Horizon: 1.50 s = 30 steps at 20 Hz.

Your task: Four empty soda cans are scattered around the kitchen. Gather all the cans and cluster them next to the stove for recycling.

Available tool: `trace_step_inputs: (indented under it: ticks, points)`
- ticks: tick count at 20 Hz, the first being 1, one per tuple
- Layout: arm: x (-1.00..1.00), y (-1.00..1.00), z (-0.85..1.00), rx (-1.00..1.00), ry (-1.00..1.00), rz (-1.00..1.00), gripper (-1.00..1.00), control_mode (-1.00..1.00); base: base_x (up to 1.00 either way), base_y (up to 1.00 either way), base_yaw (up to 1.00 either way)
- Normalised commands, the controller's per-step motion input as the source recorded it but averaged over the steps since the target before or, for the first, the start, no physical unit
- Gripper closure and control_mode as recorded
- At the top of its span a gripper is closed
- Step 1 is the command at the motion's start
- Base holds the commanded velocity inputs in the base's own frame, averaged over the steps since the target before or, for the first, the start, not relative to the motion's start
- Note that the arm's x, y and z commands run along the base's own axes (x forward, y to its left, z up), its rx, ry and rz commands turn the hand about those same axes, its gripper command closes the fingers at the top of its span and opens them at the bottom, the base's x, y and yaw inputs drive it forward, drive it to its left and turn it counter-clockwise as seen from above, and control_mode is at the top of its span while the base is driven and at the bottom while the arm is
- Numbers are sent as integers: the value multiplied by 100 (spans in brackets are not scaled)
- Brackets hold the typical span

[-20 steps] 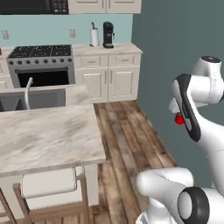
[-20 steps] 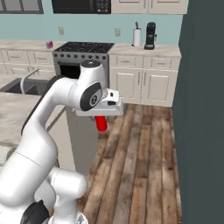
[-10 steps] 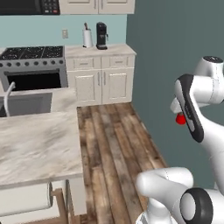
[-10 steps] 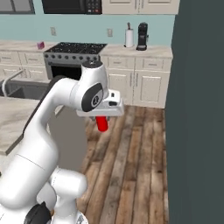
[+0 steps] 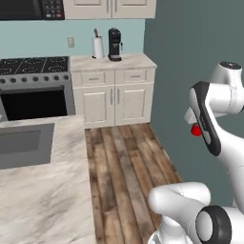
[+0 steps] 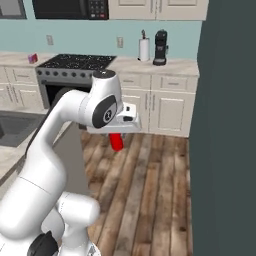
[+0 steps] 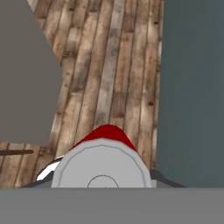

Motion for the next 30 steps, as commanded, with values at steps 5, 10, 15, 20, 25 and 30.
trace_step_inputs:
  ticks: [5,10,15,20,25,30]
  points:
    - [0,0,0,0,0,0,100,100,100,-10,0]
    - [0,0,0,0,0,0,100,100,100,-16,0]
    - [0,0,0,0,0,0,100,100,100,-18,0]
    - [0,0,0,0,0,0,100,100,100,-23,0]
    - [0,0,0,0,0,0,100,100,97,-38,0]
    - [0,0,0,0,0,0,100,100,95,-42,0]
